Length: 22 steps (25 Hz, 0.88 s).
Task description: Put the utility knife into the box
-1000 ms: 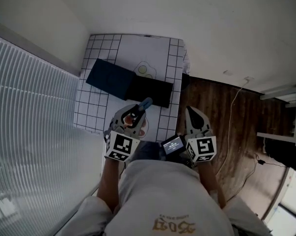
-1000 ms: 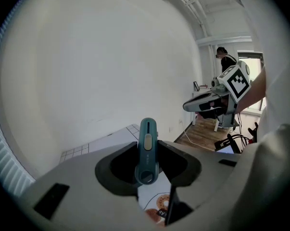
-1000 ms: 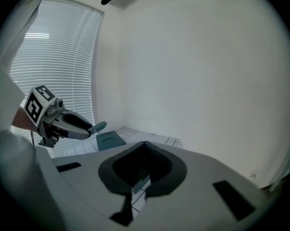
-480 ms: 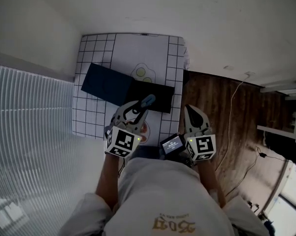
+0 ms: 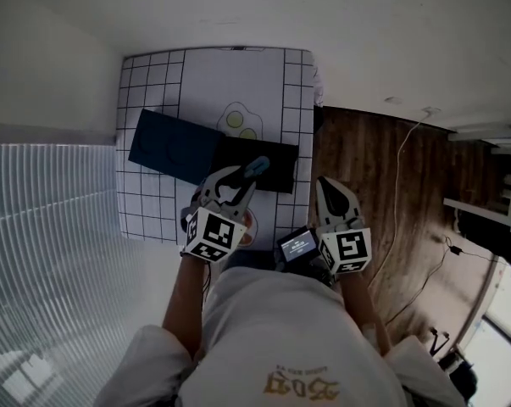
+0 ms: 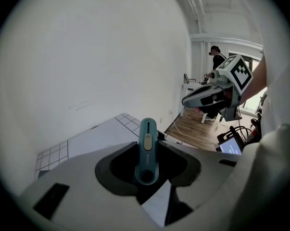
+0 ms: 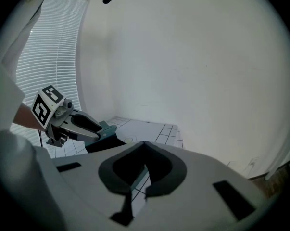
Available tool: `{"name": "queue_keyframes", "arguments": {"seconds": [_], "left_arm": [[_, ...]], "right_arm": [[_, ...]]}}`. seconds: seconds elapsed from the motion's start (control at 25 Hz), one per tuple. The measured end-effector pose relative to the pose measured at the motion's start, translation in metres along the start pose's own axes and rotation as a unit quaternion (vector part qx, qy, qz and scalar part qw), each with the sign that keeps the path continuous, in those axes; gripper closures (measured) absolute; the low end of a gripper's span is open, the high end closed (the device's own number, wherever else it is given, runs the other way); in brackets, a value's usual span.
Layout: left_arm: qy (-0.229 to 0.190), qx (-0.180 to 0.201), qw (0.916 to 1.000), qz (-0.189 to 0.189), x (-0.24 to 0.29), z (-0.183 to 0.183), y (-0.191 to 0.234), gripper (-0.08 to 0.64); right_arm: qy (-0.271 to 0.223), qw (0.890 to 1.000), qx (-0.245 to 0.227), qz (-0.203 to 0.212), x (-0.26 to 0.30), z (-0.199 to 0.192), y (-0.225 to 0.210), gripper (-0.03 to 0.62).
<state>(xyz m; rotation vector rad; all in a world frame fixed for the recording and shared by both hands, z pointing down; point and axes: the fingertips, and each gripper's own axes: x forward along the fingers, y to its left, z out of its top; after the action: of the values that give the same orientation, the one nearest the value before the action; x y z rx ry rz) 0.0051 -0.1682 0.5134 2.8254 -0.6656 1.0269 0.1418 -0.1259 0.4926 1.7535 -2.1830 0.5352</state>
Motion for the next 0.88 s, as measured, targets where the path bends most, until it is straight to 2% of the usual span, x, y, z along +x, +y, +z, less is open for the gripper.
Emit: {"name": "queue_keyframes", "arguments": {"seconds": [0.36,0.52,0.88], "left_arm": [[0.035,0.014,0.9987,-0.033,0.034,-0.018,-0.005,0.423],[0.055,0.009,0.9975,-0.044,0.046,-0.03,-0.005,0.423],[0.102,0.019,0.9922,-0.069,0.072,-0.051,-0.012,0.422]], "right_arm": [[0.03,0.999,0.018,-0.008,0.008,-0.026,-0.006,0.584],[0.041,0.999,0.026,-0.009,0.012,-0.035,-0.006,0.584],[0.059,0.997,0.036,-0.017,0.02,-0.048,-0.012,0.584]]}}
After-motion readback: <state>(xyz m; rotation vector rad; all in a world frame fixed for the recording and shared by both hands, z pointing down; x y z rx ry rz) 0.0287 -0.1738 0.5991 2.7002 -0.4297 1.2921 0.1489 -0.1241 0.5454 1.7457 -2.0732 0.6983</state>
